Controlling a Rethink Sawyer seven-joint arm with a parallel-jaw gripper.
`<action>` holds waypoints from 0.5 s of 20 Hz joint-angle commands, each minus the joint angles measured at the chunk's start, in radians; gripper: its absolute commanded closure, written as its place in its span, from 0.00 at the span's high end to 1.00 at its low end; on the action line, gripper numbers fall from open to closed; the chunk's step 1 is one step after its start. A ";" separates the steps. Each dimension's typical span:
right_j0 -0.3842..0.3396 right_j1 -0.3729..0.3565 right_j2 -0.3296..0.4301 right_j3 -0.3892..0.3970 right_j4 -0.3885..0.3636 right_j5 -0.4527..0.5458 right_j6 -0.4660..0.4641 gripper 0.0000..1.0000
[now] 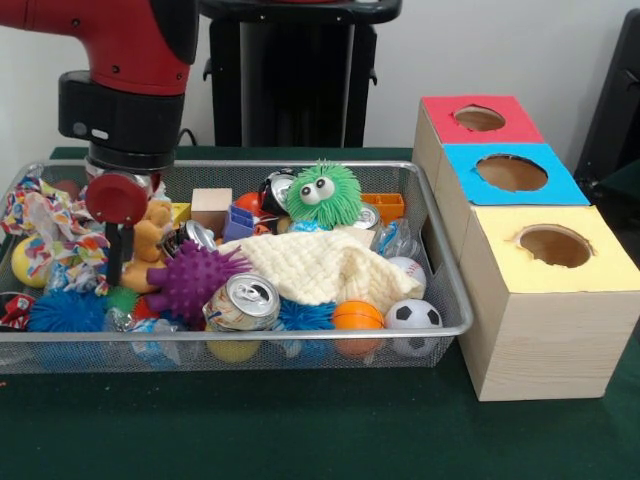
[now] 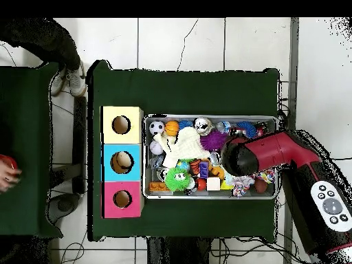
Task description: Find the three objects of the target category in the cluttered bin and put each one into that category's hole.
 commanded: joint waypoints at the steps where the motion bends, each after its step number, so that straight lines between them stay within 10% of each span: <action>1: -0.014 0.000 -0.046 -0.016 0.017 0.016 -0.019 1.00; 10: -0.033 0.036 -0.057 -0.072 0.064 0.040 -0.029 1.00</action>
